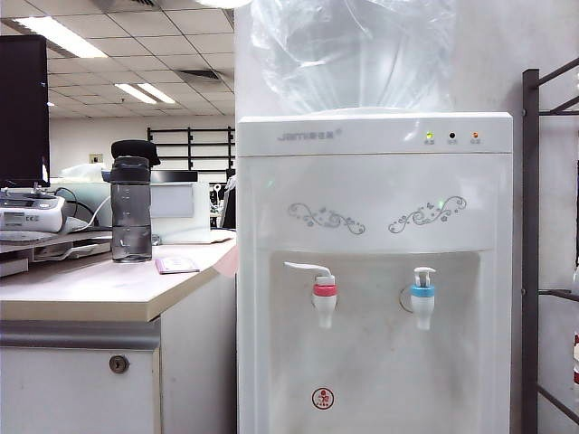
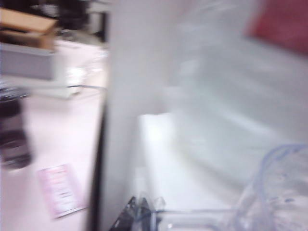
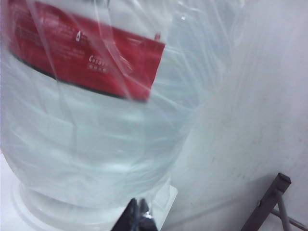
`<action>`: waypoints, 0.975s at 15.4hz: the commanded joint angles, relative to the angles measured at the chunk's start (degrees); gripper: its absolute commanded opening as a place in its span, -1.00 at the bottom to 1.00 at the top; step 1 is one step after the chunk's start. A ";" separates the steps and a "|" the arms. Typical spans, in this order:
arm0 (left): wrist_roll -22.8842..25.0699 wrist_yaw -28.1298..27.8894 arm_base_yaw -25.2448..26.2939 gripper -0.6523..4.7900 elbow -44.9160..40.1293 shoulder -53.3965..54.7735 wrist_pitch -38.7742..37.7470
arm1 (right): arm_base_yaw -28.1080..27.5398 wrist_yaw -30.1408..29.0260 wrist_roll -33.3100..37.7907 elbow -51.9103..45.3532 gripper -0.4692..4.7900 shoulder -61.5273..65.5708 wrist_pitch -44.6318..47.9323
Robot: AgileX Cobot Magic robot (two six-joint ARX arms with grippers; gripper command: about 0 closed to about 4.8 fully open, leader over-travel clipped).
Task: Pick up the plastic mug from the left desk, go to the cold water outlet of the water dispenser, press the vertical switch to get some water, then put the mug back on the desk.
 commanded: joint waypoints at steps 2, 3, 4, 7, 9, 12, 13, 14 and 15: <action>-0.59 0.17 9.14 -0.78 -5.44 -1.42 7.21 | 0.04 -1.38 0.48 0.24 -0.84 -0.79 0.44; -0.55 1.38 11.21 -0.78 -7.26 -1.38 9.94 | 0.04 -1.40 0.48 0.24 -0.84 -0.92 0.42; -0.59 2.29 12.57 -0.78 -8.61 -1.22 12.02 | 0.04 -1.40 0.48 0.24 -0.84 -1.05 0.35; -0.39 3.34 19.06 -0.78 -16.96 1.73 22.16 | 0.07 -1.40 0.48 0.24 -0.84 -2.12 0.35; -0.07 3.37 20.83 -0.78 -19.71 4.48 27.56 | 0.09 -1.40 0.48 0.24 -0.84 -2.56 0.42; 0.68 3.56 23.21 -0.78 -21.97 12.15 34.97 | 0.11 -1.38 0.48 0.24 -0.84 -3.04 0.39; 0.66 4.00 23.50 -0.78 -21.97 14.60 36.57 | 0.11 -1.42 0.48 0.24 -0.84 -3.28 0.31; 0.70 4.46 23.50 -0.78 -21.97 18.36 40.09 | 0.11 -1.40 0.48 0.24 -0.84 -3.41 0.31; 0.66 4.39 23.50 -0.78 -21.97 24.94 47.52 | 0.11 -1.44 0.48 0.24 -0.84 -3.76 -0.02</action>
